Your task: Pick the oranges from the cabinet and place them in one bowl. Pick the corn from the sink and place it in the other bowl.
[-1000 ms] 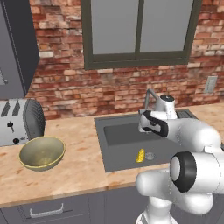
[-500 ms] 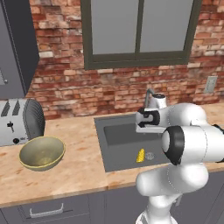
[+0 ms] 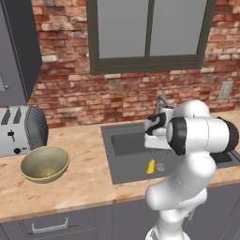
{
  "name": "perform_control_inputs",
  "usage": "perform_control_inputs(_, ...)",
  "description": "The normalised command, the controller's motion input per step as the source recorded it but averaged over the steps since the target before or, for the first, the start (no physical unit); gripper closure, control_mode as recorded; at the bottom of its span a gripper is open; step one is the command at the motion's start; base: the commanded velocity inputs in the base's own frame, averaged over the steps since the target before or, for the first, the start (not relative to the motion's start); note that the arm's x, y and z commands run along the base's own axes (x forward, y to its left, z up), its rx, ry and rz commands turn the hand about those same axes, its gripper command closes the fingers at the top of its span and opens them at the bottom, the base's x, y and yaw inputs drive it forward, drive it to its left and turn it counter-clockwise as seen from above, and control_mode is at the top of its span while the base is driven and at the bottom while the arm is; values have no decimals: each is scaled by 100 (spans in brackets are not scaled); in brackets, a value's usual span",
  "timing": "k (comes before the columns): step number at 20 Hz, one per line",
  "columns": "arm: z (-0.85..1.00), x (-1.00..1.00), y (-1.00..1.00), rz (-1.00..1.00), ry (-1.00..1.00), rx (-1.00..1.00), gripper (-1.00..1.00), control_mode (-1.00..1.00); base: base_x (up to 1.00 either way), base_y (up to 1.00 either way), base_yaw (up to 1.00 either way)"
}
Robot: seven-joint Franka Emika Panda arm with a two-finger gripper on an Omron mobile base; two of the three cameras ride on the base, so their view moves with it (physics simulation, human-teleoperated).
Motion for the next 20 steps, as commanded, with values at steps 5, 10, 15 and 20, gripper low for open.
perform_control_inputs(5,-38,0,3,-2,10,3,-100,-100,0,0,0)
perform_control_inputs(10,-44,0,10,-6,0,0,-100,-100,0,0,0)
perform_control_inputs(15,-41,0,11,-6,0,0,-100,-100,0,0,0)
perform_control_inputs(20,-27,0,5,-5,0,0,-100,-100,0,0,0)
